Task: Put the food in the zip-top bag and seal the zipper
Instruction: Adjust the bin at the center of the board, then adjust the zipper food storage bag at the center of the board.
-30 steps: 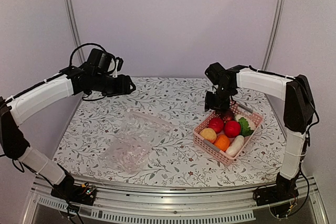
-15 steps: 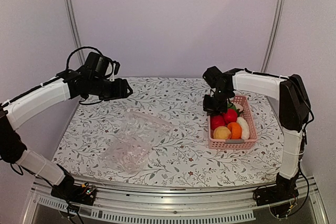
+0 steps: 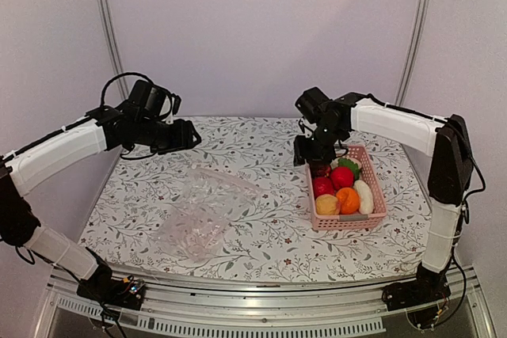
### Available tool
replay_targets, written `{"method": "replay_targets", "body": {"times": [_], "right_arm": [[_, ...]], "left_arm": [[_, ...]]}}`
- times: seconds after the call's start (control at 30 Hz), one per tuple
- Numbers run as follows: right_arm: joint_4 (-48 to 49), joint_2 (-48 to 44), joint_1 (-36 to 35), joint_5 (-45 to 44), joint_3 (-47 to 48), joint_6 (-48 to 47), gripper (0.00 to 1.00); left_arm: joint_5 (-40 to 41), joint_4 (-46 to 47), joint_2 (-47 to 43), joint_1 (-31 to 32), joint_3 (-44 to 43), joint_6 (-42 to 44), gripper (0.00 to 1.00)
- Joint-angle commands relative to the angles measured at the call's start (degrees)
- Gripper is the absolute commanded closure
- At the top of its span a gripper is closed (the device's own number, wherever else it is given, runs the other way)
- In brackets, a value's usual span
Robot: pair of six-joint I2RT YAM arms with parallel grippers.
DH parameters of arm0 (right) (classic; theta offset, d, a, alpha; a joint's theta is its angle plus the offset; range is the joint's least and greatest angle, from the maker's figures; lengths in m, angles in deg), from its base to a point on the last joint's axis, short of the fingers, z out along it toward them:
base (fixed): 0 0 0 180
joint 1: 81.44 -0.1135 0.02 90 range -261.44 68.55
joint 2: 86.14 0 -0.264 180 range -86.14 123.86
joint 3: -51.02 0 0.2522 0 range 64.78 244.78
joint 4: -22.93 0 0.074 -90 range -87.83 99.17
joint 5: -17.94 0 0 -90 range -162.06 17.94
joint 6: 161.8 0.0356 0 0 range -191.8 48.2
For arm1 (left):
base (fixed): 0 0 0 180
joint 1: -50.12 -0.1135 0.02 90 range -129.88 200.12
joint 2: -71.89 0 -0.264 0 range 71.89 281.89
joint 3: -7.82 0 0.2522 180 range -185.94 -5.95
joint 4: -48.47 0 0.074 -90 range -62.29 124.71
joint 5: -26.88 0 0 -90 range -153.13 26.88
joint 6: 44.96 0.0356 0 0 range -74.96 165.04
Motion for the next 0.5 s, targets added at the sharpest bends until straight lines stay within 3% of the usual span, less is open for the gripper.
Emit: {"method": "replay_targets", "body": {"times": [0.0, 0.27, 0.47], "right_arm": [[4.67, -4.63, -2.83, 3.31, 3.53, -14.13, 0.5], [9.13, 7.41, -2.88, 11.01, 12.3, -20.01, 0.61], [13.18, 17.87, -2.92, 16.62, 20.62, -19.7, 0.62]], "left_arm": [[1.16, -1.18, -1.08, 0.82, 1.62, -1.94, 0.36], [-1.3, -5.13, -4.22, 0.97, 3.03, -8.07, 0.37], [-6.41, -5.91, -9.15, 1.43, 9.72, -12.01, 0.37]]}}
